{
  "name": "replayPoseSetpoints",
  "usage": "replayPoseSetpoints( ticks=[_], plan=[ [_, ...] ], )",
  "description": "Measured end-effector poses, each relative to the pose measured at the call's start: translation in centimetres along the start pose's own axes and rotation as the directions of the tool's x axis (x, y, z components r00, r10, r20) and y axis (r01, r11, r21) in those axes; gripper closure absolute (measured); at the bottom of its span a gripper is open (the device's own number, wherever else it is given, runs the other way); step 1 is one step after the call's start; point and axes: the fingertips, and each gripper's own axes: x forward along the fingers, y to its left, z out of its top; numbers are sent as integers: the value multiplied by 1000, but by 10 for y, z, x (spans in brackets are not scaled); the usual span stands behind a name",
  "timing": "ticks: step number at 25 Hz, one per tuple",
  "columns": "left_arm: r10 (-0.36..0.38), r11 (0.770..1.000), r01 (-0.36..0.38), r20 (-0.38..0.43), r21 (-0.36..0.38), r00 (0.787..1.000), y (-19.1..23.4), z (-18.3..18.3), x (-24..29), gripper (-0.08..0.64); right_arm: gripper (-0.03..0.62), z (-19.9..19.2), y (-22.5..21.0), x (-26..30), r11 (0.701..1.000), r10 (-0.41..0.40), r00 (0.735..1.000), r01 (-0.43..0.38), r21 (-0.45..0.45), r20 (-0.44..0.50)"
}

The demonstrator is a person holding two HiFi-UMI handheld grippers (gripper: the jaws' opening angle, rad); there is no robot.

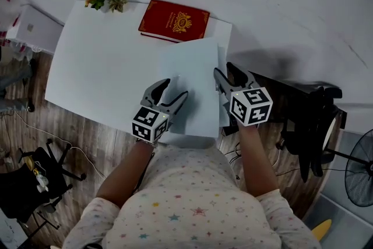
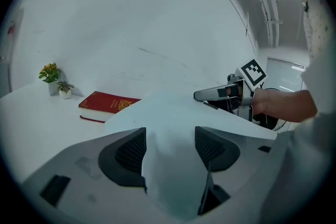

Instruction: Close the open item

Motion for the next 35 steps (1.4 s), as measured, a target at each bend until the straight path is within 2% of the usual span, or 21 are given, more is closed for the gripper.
replayPoseSetpoints(
  ticks=[5, 9, 13, 21, 27, 30, 35],
  plan=[
    [-6, 1000, 6, -35, 4, 999, -2, -12, 6, 270, 397, -6, 8, -12, 999, 29, 1000, -29, 28, 6],
    [-22, 999, 21, -34, -34, 999, -2, -17, 9, 270, 400, -20, 15, -20, 996, 68, 998, -67, 64, -18],
    [-23, 999, 22, -38, -32, 999, -2, -18, 12, 270, 405, -35, 16, -30, 992, 81, 996, -77, 101, -35],
    [-10, 1000, 9, -53, -15, 999, -4, -22, 16, 270, 443, -53, 24, -39, 987, 110, 992, -102, 127, -56],
    [-22, 1000, 21, -57, -7, 998, -11, -23, 17, 270, 512, -57, 29, -40, 985, 114, 992, -107, 137, -49],
    [0, 1000, 0, -58, 12, 998, -8, -21, 14, 270, 518, -58, 25, -40, 987, 99, 994, -91, 134, -53],
    [98, 995, -97, -74, 17, 992, 16, -26, 0, 270, 522, -65, 18, -41, 989, 78, 995, -69, 134, -62]
  ],
)
